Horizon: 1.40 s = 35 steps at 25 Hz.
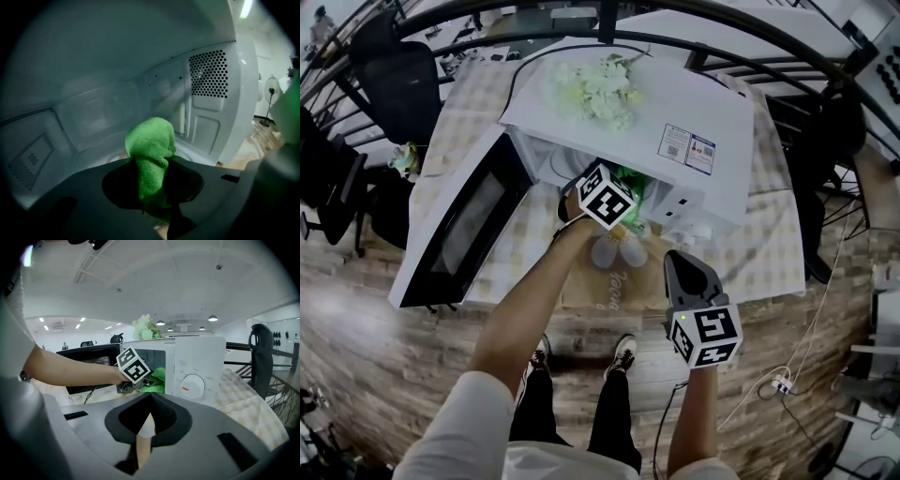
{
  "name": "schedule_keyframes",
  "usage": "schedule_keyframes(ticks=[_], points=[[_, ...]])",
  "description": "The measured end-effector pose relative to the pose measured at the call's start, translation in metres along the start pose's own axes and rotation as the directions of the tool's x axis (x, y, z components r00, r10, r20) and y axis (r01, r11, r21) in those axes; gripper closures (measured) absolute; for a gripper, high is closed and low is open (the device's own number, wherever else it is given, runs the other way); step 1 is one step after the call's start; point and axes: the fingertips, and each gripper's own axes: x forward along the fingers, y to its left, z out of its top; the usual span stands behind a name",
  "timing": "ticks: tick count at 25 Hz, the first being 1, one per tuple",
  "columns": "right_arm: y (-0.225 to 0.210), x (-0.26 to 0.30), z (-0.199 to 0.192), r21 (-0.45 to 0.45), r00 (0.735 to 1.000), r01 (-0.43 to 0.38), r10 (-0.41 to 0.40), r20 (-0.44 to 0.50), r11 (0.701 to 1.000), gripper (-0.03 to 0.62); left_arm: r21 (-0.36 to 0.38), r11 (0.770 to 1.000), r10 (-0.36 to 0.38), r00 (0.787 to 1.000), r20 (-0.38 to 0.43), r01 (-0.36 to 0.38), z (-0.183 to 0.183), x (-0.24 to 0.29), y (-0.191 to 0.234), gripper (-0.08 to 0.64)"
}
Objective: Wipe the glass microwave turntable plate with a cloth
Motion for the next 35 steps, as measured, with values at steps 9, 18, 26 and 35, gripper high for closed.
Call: schedule_keyframes(ticks=[9, 18, 26, 35], points=[[-0.006, -0.001, -0.004, 0.018, 1.000, 0.013, -0.013, -0.011, 1.000, 0.578, -0.015, 0.990, 0.139, 0.988, 0.074, -0.138, 0.006, -0.012, 0.030, 0.431], [-0.007, -0.006, -0.018, 0.034, 0.999, 0.012, -0.011, -0.032, 0.999, 0.578, 0.039, 0.921, 0.391, 0.917, -0.084, -0.389, -0.047, -0.027, 0.114, 0.431], [-0.008, -0.006, -0.021, 0.062, 1.000, 0.011, -0.009, -0.030, 0.998, 0.578, -0.055, 0.955, 0.294, 0.956, 0.001, -0.293, -0.032, -0.020, 0.074, 0.434], [-0.012, -0.007, -0.023, 0.076, 0.999, 0.023, -0.020, -0.040, 0.997, 0.578, 0.131, 0.987, 0.090, 0.996, 0.029, -0.093, 0.010, 0.003, -0.017, 0.434]])
